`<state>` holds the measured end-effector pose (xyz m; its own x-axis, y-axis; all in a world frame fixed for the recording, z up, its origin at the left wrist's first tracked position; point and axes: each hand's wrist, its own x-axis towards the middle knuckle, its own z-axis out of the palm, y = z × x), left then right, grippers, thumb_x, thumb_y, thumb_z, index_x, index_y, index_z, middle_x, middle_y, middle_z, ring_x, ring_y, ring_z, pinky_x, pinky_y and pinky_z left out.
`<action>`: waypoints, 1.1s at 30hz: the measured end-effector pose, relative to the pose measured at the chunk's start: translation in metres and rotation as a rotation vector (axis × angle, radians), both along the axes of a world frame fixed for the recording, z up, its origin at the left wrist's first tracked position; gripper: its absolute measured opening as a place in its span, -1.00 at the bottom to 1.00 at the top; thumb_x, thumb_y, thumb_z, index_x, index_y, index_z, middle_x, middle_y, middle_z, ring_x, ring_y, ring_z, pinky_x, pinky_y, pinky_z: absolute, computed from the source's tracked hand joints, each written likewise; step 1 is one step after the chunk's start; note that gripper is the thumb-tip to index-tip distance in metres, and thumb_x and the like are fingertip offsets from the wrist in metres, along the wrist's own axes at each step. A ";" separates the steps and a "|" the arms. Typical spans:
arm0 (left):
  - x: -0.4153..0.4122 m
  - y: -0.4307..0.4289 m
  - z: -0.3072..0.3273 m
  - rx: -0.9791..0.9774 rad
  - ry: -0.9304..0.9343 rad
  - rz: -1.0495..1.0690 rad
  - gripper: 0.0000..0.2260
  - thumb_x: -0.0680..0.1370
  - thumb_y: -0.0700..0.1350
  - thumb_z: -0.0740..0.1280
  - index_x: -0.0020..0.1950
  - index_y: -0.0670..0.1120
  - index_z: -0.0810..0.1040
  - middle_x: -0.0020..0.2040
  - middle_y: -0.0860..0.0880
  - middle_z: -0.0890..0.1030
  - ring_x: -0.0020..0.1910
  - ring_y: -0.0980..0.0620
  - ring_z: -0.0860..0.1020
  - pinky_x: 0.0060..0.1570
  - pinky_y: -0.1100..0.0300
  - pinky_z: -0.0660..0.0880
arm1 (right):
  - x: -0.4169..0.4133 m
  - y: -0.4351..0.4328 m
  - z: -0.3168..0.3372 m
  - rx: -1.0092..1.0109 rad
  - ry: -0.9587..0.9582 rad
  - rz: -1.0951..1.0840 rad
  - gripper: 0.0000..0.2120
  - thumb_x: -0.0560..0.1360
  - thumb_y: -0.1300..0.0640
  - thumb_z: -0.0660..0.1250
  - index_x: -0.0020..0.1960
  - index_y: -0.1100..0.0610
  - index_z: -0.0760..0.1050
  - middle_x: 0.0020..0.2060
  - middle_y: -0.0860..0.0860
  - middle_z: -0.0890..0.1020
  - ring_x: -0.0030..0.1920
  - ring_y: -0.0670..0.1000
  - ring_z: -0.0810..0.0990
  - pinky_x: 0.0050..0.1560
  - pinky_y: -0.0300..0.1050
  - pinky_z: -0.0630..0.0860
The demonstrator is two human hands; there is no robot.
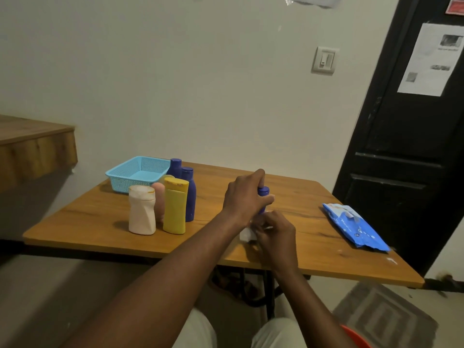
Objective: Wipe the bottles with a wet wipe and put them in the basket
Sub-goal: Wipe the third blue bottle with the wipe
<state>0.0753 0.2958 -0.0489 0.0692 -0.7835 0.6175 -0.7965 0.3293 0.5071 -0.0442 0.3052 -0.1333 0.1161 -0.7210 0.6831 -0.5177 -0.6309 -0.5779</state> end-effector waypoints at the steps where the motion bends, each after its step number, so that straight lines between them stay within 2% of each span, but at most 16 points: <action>1: 0.000 0.000 0.000 -0.006 0.000 -0.003 -0.65 0.47 0.06 0.53 -0.12 0.01 0.35 -0.23 0.09 0.54 -0.28 0.07 0.47 -0.21 0.18 0.37 | -0.002 0.000 -0.007 0.055 0.034 -0.002 -0.80 0.45 0.25 0.52 -0.14 -0.04 0.60 -0.17 -0.16 0.62 -0.13 -0.18 0.60 -0.11 -0.19 0.60; 3: -0.001 0.000 0.000 -0.017 0.001 -0.008 -0.65 0.47 0.06 0.53 -0.13 0.01 0.35 -0.25 0.10 0.52 -0.30 0.09 0.45 -0.23 0.19 0.37 | -0.005 0.000 -0.016 0.123 0.085 -0.011 -0.79 0.44 0.21 0.55 -0.18 -0.07 0.60 -0.21 -0.17 0.62 -0.16 -0.20 0.61 -0.12 -0.17 0.62; 7: 0.001 -0.002 0.001 0.007 0.007 -0.009 -0.66 0.47 0.06 0.54 -0.11 -0.02 0.38 -0.22 0.08 0.56 -0.24 0.03 0.54 -0.16 0.14 0.48 | -0.006 -0.002 -0.011 0.127 0.130 0.005 -0.83 0.45 0.17 0.55 -0.18 -0.06 0.61 -0.21 -0.17 0.63 -0.14 -0.21 0.60 -0.13 -0.31 0.55; 10: 0.002 -0.002 0.001 0.014 0.026 -0.034 -0.65 0.46 0.07 0.55 -0.12 -0.02 0.39 -0.23 0.09 0.55 -0.24 0.05 0.53 -0.22 0.22 0.44 | -0.011 -0.001 -0.013 0.127 0.051 0.028 -0.80 0.43 0.26 0.54 -0.16 -0.02 0.63 -0.20 -0.16 0.65 -0.11 -0.20 0.61 -0.13 -0.34 0.54; 15: 0.004 -0.003 0.001 0.020 0.032 -0.038 -0.65 0.45 0.09 0.55 -0.11 -0.05 0.43 -0.25 0.09 0.55 -0.24 0.05 0.53 -0.20 0.21 0.40 | -0.016 -0.002 -0.010 0.221 -0.089 0.057 -0.80 0.42 0.31 0.53 -0.21 0.03 0.64 -0.25 -0.08 0.67 -0.15 -0.15 0.63 -0.13 -0.34 0.54; 20: 0.006 0.001 0.003 0.041 0.056 -0.060 -0.66 0.46 0.07 0.55 -0.10 -0.05 0.43 -0.26 0.10 0.53 -0.29 0.13 0.47 -0.23 0.25 0.35 | -0.026 -0.008 -0.007 0.300 0.043 0.092 -0.75 0.44 0.33 0.50 -0.18 -0.02 0.64 -0.18 -0.11 0.69 -0.10 -0.20 0.64 -0.07 -0.28 0.58; 25: 0.004 0.003 0.005 0.057 0.056 -0.071 -0.66 0.45 0.07 0.56 -0.06 -0.09 0.48 -0.18 0.02 0.60 -0.19 0.00 0.58 -0.14 0.13 0.48 | -0.026 -0.014 -0.002 0.326 0.065 0.049 -0.81 0.46 0.34 0.44 -0.17 0.05 0.59 -0.23 -0.08 0.66 -0.16 -0.12 0.62 -0.14 -0.21 0.57; 29: 0.003 0.004 0.005 0.060 0.056 -0.069 -0.66 0.46 0.07 0.56 -0.05 -0.10 0.49 -0.15 0.01 0.62 -0.17 0.01 0.59 -0.16 0.17 0.47 | -0.015 -0.020 0.001 0.329 -0.022 -0.010 -0.85 0.48 0.31 0.43 -0.19 0.11 0.56 -0.29 -0.04 0.64 -0.22 -0.04 0.60 -0.20 -0.13 0.54; 33: 0.002 0.005 0.004 0.060 0.069 -0.073 -0.67 0.46 0.07 0.56 -0.07 -0.07 0.48 -0.14 0.03 0.62 -0.17 0.04 0.58 -0.22 0.24 0.40 | -0.010 -0.026 0.003 0.373 -0.114 -0.010 -0.91 0.54 0.27 0.41 -0.10 0.12 0.57 -0.22 -0.04 0.64 -0.16 -0.06 0.61 -0.18 -0.23 0.51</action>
<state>0.0778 0.3004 -0.0449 0.0512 -0.8233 0.5653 -0.7343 0.3526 0.5800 -0.0543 0.2796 -0.1303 0.0462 -0.9229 0.3822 -0.4418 -0.3620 -0.8208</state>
